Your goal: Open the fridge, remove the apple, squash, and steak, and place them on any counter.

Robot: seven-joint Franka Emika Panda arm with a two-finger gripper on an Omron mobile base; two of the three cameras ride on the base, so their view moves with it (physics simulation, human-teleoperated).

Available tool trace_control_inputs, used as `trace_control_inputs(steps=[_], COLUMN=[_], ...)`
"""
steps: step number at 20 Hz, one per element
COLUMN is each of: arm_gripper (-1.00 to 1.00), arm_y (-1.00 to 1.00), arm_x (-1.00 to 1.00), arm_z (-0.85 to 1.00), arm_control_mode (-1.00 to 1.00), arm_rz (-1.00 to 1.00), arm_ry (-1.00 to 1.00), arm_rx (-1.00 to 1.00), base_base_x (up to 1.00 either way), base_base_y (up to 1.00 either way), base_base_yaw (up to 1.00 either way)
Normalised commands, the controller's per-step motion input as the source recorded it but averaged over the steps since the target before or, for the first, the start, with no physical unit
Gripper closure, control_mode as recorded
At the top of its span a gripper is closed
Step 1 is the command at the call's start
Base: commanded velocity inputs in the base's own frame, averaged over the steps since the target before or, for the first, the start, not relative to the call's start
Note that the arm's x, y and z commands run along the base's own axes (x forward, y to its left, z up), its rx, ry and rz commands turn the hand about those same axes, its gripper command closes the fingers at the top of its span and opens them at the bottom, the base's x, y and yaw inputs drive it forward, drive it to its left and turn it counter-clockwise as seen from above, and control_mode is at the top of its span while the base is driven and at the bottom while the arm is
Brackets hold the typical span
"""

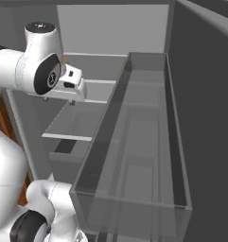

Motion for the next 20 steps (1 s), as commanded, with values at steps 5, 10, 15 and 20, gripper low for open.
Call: trace_control_inputs(steps=[5,10,15,20], arm_gripper=[-1.00,-1.00,-1.00,-1.00], arm_y=[-0.23,-0.25,-0.15,0.00], arm_x=[0.80,0.43,0.04,0.11], arm_z=[0.00,-0.04,0.02,0.07], arm_control_mode=[-1.00,-1.00,-1.00,-1.00], arm_rz=[-0.13,-0.20,-0.17,-0.11], arm_ry=[-0.16,-0.35,-0.34,0.10], arm_rx=[0.00,0.00,0.00,0.00], base_base_x=[0.00,0.00,0.00,0.00], base_base_y=[0.00,0.00,0.00,0.00], base_base_yaw=[0.00,0.00,0.00,0.00])
